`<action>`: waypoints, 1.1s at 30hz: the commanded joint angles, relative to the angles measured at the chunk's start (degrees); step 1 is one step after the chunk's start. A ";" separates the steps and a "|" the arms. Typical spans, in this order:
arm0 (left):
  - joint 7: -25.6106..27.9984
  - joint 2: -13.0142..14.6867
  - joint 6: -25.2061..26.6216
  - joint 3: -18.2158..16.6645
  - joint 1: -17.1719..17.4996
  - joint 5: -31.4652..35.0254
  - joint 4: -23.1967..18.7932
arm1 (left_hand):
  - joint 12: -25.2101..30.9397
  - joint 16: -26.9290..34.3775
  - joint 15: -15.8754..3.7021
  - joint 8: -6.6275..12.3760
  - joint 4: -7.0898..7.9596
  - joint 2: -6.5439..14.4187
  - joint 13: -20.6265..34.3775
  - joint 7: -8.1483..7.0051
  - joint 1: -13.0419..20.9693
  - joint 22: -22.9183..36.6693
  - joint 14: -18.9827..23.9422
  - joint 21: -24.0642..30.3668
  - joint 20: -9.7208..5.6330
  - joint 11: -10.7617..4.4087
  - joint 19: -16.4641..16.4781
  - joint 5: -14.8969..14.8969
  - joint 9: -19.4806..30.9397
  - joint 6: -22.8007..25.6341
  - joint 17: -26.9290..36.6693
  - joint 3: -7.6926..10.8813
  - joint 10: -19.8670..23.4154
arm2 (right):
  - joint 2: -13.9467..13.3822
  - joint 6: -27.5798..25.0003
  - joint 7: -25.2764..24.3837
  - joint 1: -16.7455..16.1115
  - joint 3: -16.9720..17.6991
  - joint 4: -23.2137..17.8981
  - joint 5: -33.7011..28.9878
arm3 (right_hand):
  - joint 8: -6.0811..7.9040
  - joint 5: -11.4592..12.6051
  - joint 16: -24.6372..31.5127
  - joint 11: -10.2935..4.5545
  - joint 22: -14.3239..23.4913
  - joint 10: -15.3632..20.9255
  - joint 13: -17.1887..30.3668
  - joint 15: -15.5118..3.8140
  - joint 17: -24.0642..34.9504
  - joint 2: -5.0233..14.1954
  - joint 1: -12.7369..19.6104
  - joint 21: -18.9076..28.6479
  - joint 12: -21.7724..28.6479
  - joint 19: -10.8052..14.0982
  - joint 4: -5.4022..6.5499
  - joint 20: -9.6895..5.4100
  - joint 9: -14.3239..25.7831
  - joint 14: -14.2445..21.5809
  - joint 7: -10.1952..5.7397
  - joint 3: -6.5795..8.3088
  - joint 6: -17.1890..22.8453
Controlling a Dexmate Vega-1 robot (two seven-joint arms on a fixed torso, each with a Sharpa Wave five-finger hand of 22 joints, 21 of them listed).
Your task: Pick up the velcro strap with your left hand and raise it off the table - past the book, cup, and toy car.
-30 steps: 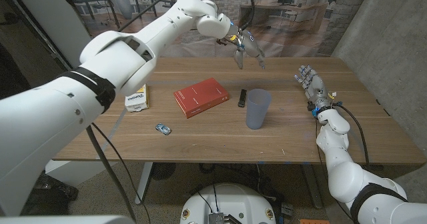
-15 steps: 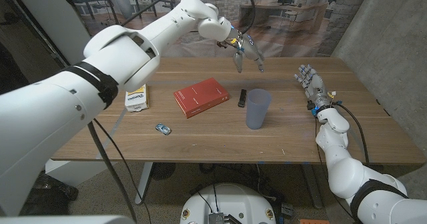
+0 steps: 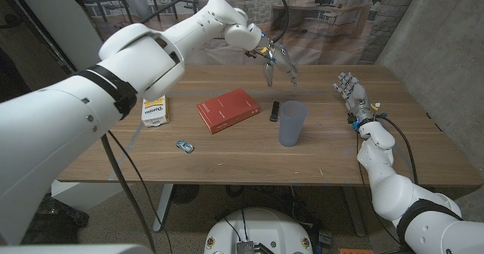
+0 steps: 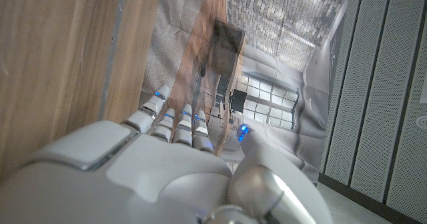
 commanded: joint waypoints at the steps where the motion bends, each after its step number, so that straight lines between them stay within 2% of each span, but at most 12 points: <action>1: 3.09 -1.41 -0.23 2.79 -1.20 1.21 4.15 | 0.51 0.08 -0.97 0.67 -0.18 0.14 0.14 -0.36 0.96 0.30 -0.13 -0.40 -0.13 -0.23 -0.18 -0.09 0.26 0.70 0.15 -0.37 0.86 | -0.19 0.84 -0.22 0.94 0.27 1.71 -0.41 | 0.09 0.27 0.57 0.15 0.24 0.48 0.34 0.03 0.15 -0.10 -0.14 -0.11 0.30 0.04 0.01 -0.70 0.34 0.25 0.23 -0.06 0.20; 19: 5.54 -2.29 -0.31 5.20 -1.51 2.23 6.42 | 0.97 0.09 -1.68 1.59 -0.24 0.97 0.45 -0.46 2.54 0.33 0.20 -0.61 -0.53 0.06 0.09 0.01 0.30 2.04 0.10 -1.17 1.72 | -0.27 1.50 -0.06 1.86 0.64 3.33 -0.72 | 0.02 0.30 0.52 0.13 0.26 0.49 0.33 0.10 0.15 0.04 -0.39 -0.49 0.23 -0.02 0.12 -0.77 0.33 0.31 0.37 -0.15 0.18; 33: 7.84 -3.06 1.12 6.93 -1.29 2.93 9.04 | 1.58 0.09 -1.67 2.44 -0.05 1.28 0.77 -0.15 3.13 0.35 0.39 -0.90 -0.15 0.15 0.00 0.02 0.32 3.33 0.08 -2.14 2.85 | -0.27 1.49 -0.16 1.96 0.70 3.40 -1.10 | -0.11 0.22 0.46 0.70 0.27 0.40 0.30 0.45 0.11 0.41 -0.46 -0.86 0.13 -0.05 0.17 -0.72 0.31 0.36 0.51 -0.08 -0.05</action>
